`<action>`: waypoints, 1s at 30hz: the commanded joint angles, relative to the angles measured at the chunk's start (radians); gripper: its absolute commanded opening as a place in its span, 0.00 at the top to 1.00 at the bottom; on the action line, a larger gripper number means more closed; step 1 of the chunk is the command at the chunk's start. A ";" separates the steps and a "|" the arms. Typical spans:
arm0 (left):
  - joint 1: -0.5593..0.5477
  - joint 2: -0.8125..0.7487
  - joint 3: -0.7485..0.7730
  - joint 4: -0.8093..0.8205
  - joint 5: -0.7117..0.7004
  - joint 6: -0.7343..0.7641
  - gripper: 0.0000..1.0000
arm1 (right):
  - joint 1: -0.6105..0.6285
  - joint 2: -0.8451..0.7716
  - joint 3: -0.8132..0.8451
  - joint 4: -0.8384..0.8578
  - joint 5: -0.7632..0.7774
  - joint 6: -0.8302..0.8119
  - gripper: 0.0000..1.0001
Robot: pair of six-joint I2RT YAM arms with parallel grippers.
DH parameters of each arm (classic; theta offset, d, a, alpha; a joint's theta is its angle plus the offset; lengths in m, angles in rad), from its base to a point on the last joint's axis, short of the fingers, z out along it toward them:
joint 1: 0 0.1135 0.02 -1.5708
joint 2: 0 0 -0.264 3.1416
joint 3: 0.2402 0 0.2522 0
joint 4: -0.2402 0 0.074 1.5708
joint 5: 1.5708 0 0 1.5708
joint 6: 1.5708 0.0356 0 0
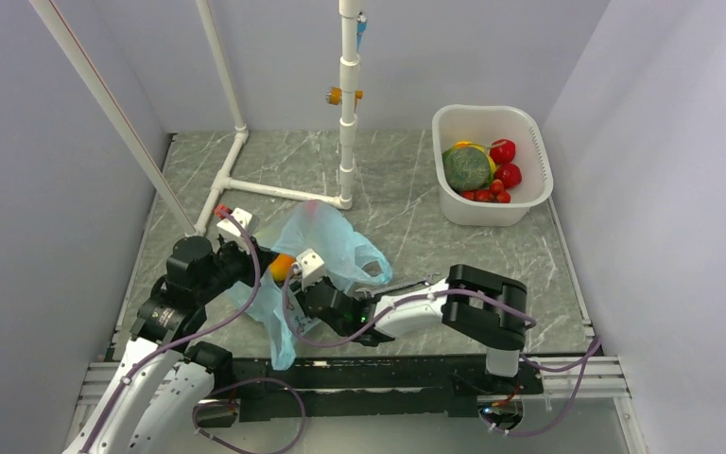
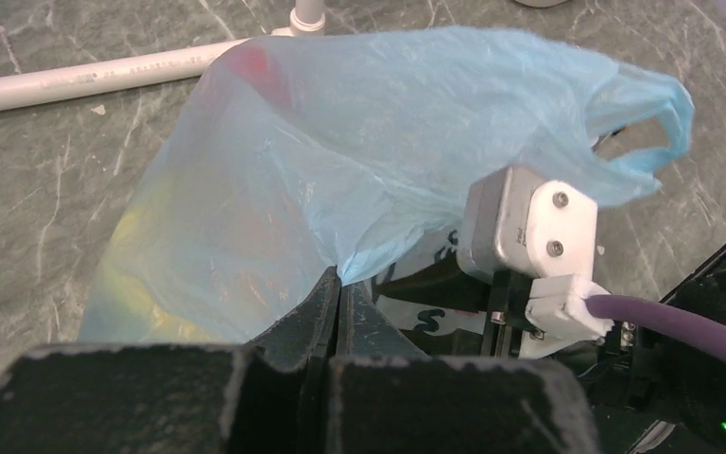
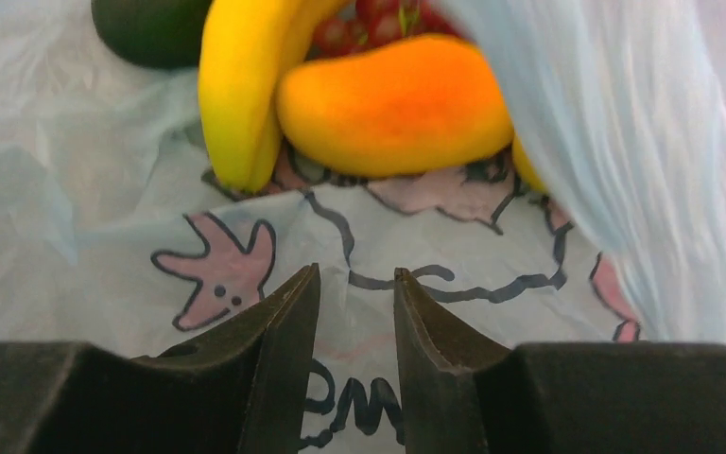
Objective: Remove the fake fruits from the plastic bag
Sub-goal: Adjust the plastic bag at the center of the board, then take out the fake fruit from the plastic bag.
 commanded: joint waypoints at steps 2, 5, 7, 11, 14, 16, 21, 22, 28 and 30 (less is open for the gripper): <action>-0.003 -0.018 0.031 0.015 -0.033 0.010 1.00 | 0.016 0.024 -0.146 0.218 -0.095 0.120 0.61; -0.003 -0.018 0.031 0.015 -0.032 0.008 1.00 | 0.021 0.018 -0.172 0.232 -0.087 0.108 0.57; -0.004 -0.012 0.032 0.012 -0.034 0.006 1.00 | 0.021 -0.002 -0.166 0.218 -0.076 0.087 0.54; -0.003 -0.002 0.032 0.010 -0.031 0.006 1.00 | 0.013 -0.062 -0.154 0.213 -0.052 0.048 0.50; -0.004 -0.001 0.034 0.009 -0.034 0.006 1.00 | 0.000 -0.081 -0.122 0.215 -0.044 0.009 0.45; -0.003 -0.004 0.032 0.010 -0.039 0.006 1.00 | -0.016 -0.073 -0.083 0.196 -0.035 -0.009 0.42; -0.004 -0.005 0.032 0.010 -0.048 0.005 1.00 | -0.064 -0.021 0.016 0.153 -0.031 -0.019 0.34; -0.004 -0.003 0.032 0.009 -0.048 0.006 1.00 | -0.070 -0.009 0.032 0.154 -0.030 -0.022 0.32; -0.003 0.009 0.035 0.007 -0.050 0.007 1.00 | -0.100 0.086 0.139 0.144 -0.034 -0.049 0.24; -0.003 0.011 0.035 0.006 -0.053 0.007 1.00 | -0.109 0.114 0.169 0.140 -0.053 -0.059 0.20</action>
